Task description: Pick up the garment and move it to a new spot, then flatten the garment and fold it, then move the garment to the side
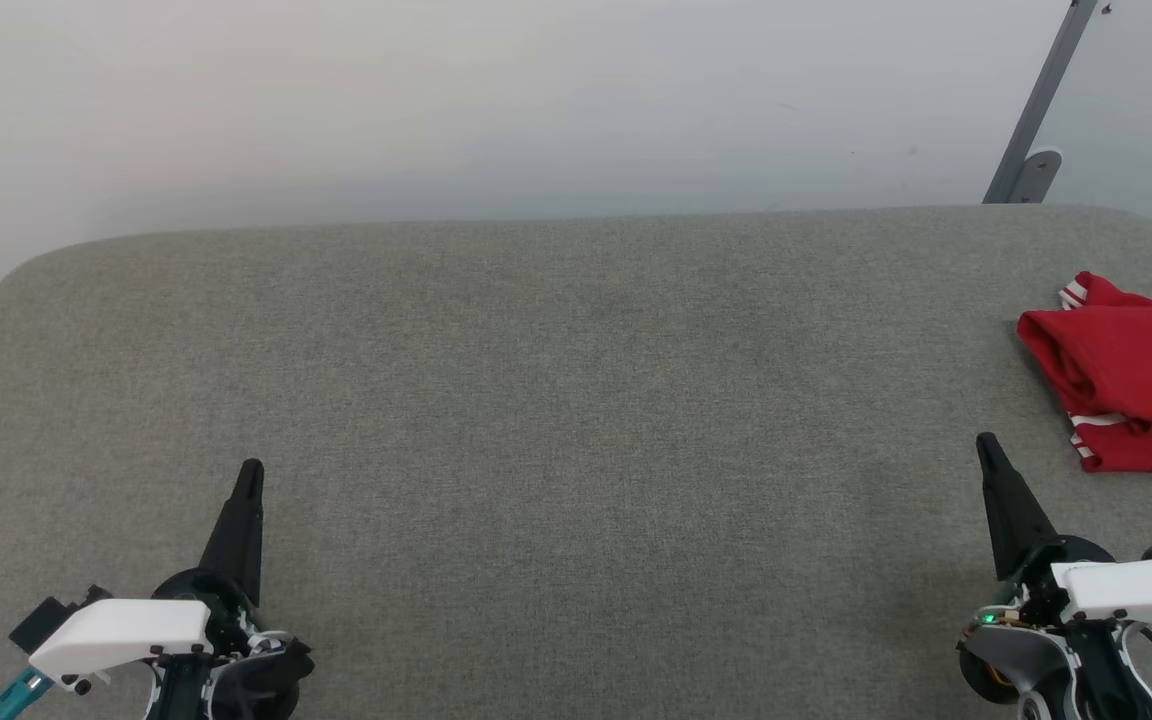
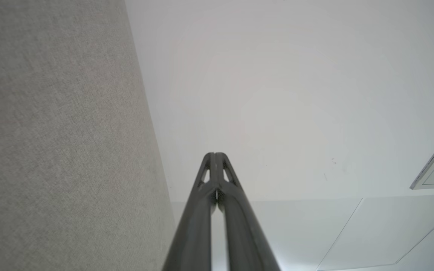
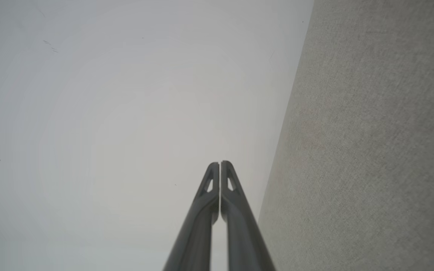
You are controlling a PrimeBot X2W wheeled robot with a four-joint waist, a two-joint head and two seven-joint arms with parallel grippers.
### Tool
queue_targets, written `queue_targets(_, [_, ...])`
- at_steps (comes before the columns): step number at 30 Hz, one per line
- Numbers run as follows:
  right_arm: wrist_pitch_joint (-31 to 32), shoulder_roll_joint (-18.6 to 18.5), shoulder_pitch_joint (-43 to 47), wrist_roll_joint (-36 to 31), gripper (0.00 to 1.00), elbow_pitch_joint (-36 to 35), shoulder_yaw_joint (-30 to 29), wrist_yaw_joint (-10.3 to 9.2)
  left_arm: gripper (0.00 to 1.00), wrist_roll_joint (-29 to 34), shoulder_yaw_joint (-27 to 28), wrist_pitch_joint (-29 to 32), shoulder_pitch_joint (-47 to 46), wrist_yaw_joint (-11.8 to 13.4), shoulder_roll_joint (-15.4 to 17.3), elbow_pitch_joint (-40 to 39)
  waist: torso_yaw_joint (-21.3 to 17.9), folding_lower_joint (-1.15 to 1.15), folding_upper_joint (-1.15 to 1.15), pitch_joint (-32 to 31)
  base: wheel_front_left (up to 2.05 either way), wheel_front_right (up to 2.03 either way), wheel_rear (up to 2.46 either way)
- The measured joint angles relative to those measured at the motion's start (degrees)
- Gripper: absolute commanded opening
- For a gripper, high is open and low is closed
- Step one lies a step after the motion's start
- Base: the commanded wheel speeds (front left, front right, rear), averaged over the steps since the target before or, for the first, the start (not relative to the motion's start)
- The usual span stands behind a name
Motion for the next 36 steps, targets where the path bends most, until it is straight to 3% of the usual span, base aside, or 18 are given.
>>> queue_targets(36, [0.0,0.0,0.0,0.0,0.0,0.0,0.0,0.0,0.0,0.1,0.3,0.2,0.0,0.0,-0.2,0.0,0.0,0.0,0.0,0.0,0.0,0.0,0.0])
